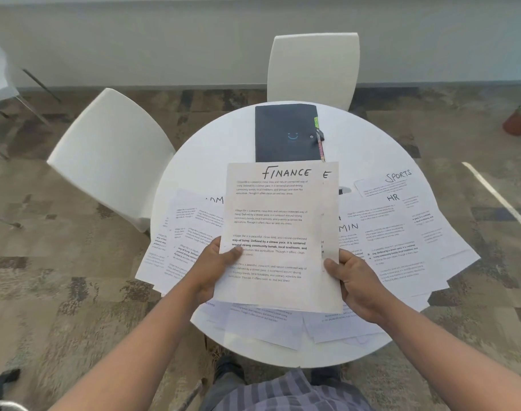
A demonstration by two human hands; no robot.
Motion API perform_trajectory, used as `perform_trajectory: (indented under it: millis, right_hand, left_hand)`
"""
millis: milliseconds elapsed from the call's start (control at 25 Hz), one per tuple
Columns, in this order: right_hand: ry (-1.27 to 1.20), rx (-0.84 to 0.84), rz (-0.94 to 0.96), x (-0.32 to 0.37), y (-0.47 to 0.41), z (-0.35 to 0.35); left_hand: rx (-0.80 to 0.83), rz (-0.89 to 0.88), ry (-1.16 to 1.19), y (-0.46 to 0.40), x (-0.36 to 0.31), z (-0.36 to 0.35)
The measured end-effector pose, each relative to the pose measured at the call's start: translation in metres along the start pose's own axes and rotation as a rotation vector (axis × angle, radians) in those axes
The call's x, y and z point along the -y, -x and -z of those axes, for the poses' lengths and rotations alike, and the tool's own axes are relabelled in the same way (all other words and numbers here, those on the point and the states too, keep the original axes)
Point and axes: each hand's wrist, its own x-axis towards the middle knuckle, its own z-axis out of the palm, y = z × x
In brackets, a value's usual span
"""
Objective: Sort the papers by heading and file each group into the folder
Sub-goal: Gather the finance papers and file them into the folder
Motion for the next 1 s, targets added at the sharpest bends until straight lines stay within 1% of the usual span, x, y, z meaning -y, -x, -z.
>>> perform_trajectory:
  millis: [80, 160, 320, 440, 560, 720, 800, 880, 1000]
  right_hand:
    - [-0.008, 0.032, -0.013, 0.0, 0.002, -0.001]
    - [-0.005, 0.054, -0.029, 0.0, 0.003, -0.002]
    - [-0.004, 0.038, -0.037, 0.003, 0.0, 0.001]
    - [0.022, 0.029, 0.031, 0.009, -0.003, -0.001]
    - [0.05, -0.016, 0.094, 0.017, -0.007, -0.008]
    - [0.104, -0.047, 0.187, 0.026, -0.007, -0.012]
    - [0.139, -0.063, 0.223, 0.027, -0.006, -0.011]
    - [0.172, -0.073, 0.24, 0.026, -0.006, -0.01]
    - [0.223, -0.115, 0.227, 0.017, -0.006, -0.006]
  left_hand:
    - [0.033, 0.017, 0.01, -0.001, 0.003, -0.001]
    - [0.03, 0.008, 0.001, -0.001, 0.006, -0.003]
    - [0.021, -0.05, -0.021, -0.003, 0.009, -0.004]
    - [0.047, -0.088, -0.082, -0.002, 0.008, -0.006]
    - [0.06, -0.137, -0.147, -0.001, 0.003, -0.012]
    - [0.019, -0.255, -0.212, 0.0, -0.007, -0.018]
    - [-0.026, -0.314, -0.212, 0.0, -0.012, -0.022]
    - [-0.054, -0.36, -0.205, 0.001, -0.013, -0.025]
    - [-0.041, -0.376, -0.233, 0.002, -0.006, -0.025]
